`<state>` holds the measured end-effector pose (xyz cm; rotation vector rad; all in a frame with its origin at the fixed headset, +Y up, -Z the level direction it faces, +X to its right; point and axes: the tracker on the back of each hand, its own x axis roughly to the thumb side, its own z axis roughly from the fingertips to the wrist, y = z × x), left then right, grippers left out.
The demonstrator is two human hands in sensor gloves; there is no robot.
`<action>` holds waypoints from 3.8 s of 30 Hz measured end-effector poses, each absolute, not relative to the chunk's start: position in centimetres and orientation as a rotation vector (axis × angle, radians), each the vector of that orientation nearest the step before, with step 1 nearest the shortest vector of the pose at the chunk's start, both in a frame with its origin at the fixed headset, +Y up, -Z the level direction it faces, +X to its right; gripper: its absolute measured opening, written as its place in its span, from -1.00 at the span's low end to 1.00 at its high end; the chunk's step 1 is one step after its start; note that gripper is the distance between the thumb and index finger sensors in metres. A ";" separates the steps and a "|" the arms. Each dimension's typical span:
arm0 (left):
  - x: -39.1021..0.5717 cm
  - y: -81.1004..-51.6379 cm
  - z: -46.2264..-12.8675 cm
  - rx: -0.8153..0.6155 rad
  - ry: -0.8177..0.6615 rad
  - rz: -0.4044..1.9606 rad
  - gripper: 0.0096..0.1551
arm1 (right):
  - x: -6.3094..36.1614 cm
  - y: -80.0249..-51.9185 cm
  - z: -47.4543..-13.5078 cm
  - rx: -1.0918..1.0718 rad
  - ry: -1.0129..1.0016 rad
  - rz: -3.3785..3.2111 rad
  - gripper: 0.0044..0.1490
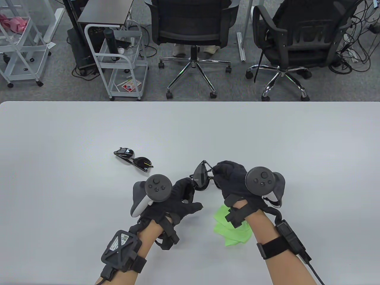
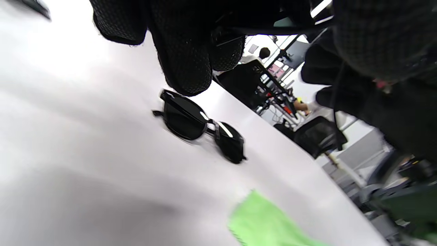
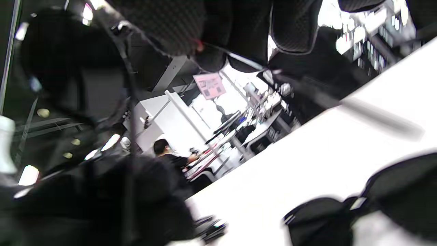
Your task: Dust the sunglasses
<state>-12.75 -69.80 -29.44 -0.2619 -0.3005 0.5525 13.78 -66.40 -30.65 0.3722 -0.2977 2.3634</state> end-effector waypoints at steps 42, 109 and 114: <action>-12.3 -71.0 -29.2 -0.538 -0.322 1.179 0.20 | 8.9 -70.1 -29.9 0.391 0.175 1.641 -0.35; -12.9 -66.1 -27.6 0.168 -0.187 0.256 0.16 | 14.2 -67.4 -30.6 0.357 -0.084 1.438 -0.52; -12.6 -65.7 -27.1 0.188 -0.180 0.296 0.15 | 13.2 -66.7 -29.0 0.249 -0.238 1.677 -0.52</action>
